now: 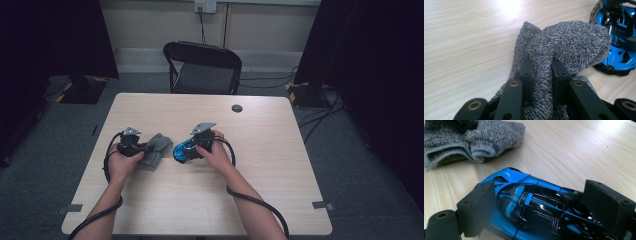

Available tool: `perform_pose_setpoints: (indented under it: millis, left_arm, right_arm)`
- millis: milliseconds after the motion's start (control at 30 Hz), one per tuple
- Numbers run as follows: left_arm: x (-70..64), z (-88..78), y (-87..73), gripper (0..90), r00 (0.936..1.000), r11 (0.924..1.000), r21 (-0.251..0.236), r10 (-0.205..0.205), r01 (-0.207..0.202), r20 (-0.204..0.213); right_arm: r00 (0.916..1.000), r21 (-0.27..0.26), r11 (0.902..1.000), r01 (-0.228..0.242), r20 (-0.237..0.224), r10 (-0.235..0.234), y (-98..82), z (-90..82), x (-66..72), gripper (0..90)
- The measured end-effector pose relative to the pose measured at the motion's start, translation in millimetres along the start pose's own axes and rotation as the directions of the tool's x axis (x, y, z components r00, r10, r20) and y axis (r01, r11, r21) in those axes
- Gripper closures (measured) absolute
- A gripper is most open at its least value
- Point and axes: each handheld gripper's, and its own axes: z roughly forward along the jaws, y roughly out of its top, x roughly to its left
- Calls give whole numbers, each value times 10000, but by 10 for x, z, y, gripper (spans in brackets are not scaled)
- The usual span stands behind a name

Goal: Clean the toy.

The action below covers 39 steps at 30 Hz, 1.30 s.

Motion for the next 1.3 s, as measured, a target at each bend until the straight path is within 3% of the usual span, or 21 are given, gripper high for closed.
perform_pose_setpoints:
  millis: [133, 233, 367, 467, 667, 833, 900, 1167, 1300]
  left_arm:
    - [3, -86, 10, 741, 9995, 9998, -190, 15, -21, -325]
    - [-6, -98, 18, 740, 9979, 9999, -77, 67, -73, -645]
    - [-38, -37, 8, 736, 9975, 9998, 215, 74, -59, -699]
    - [-131, 86, -16, 730, 9971, 9985, 445, 351, -321, -678]
    - [-285, 143, 14, 733, 9938, 9896, 962, 1096, -1073, -198]
    - [-355, 112, 1, 740, 9921, 9843, 1243, 1246, -1255, 153]
    - [-411, 81, -21, 742, 9906, 9812, 1400, 1271, -1330, 505]
    - [-497, 18, -92, 747, 9853, 9800, 1380, 1281, -1433, 1134]
    - [-539, -44, -144, 749, 9795, 9768, 1413, 1408, -1611, 1439]
  right_arm:
    - [10000, -9, 10000, -10, 5, 10, -1, 0, 2, 113]
    - [10000, -7, 10000, -14, 6, 14, -1, 0, 4, 113]
    - [10000, -32, 10000, -16, 20, 16, -2, 3, 7, 113]
    - [10000, -37, 10000, -20, 14, 20, -2, 3, 13, 113]
    - [10000, -69, 10000, -19, 5, 19, -6, 3, 13, 113]
    - [10000, -67, 10000, -21, 11, 21, -6, 3, 14, 113]
    - [10000, -63, 10000, -25, 13, 25, -6, 3, 15, 113]
    - [10000, -57, 10000, -16, 29, 16, -4, 4, 18, 113]
    - [10000, -14, 10000, -24, 34, 24, 0, 3, 20, 113]
